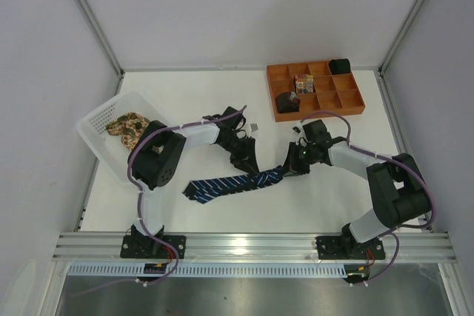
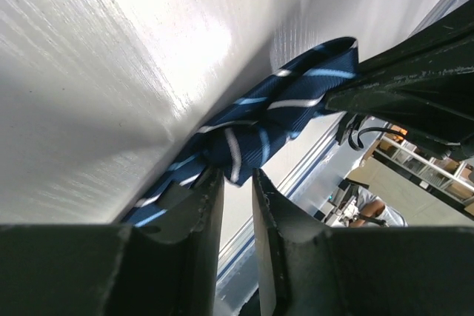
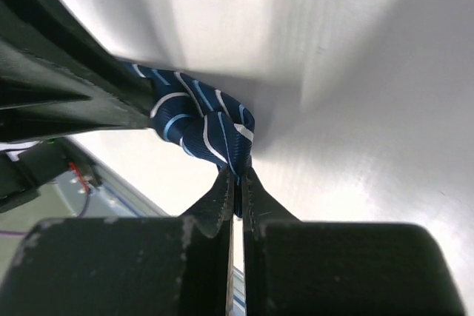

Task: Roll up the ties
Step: Roll the tie

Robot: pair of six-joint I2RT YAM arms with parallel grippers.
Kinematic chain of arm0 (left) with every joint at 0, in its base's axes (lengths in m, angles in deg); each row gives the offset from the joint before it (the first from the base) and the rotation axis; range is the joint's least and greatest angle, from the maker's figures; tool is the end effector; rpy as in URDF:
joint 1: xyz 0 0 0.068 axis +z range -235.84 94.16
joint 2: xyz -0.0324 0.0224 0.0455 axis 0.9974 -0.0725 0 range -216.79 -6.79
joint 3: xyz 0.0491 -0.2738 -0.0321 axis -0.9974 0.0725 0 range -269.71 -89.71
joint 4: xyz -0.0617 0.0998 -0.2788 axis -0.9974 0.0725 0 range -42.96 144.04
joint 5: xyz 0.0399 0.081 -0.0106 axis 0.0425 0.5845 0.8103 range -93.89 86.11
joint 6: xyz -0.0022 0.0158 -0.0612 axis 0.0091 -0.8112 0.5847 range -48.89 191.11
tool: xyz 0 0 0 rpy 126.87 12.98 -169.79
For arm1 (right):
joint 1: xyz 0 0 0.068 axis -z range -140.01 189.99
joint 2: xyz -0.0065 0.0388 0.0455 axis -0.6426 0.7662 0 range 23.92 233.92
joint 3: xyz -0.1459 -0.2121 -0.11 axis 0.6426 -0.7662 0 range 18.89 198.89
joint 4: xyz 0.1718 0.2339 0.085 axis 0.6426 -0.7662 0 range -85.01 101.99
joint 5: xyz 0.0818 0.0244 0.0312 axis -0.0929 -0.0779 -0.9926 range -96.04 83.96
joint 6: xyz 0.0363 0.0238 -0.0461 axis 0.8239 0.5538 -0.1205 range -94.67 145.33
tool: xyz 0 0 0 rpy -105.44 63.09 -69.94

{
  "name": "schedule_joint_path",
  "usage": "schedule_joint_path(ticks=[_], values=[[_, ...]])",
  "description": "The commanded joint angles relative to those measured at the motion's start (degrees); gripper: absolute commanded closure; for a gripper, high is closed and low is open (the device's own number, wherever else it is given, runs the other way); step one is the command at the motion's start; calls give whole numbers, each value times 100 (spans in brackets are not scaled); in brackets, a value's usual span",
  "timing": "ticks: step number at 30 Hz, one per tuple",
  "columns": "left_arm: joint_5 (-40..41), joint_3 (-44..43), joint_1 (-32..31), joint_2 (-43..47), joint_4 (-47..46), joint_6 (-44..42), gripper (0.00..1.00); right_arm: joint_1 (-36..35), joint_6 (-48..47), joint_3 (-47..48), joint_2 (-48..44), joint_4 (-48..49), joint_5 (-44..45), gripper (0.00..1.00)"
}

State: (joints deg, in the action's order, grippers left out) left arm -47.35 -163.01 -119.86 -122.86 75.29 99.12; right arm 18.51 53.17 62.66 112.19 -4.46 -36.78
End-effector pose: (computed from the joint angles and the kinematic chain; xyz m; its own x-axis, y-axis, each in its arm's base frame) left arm 0.3354 -0.2668 0.1021 -0.9698 0.2434 0.0183 0.1542 0.6692 -0.7269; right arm 0.2846 0.1388 0.1242 -0.9742 0.0480 -0.2206 -0.1026 0.7764 0.6218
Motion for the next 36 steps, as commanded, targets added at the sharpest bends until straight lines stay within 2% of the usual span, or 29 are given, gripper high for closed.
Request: schedule_joint_path(ticks=[1,8,14,18,25,36], values=[[136,-299,-26,84,137,-94,70,38,-480,368,-249,-1094,603,100],[40,-106,-26,392,137,-112,66,-58,-841,860,-477,-2186,1622,100],[-136,210,-227,541,6,-85,73,-173,-920,1379,-434,-2907,2194,100],[-355,351,-368,481,-223,108,77,-585,-894,1844,-284,-3329,2713,100],[-725,18,-658,155,-742,626,78,-1245,-727,2241,59,-3699,3583,100],[-795,-264,-738,-477,-768,820,79,-1631,-533,2610,129,-3839,3768,100]])
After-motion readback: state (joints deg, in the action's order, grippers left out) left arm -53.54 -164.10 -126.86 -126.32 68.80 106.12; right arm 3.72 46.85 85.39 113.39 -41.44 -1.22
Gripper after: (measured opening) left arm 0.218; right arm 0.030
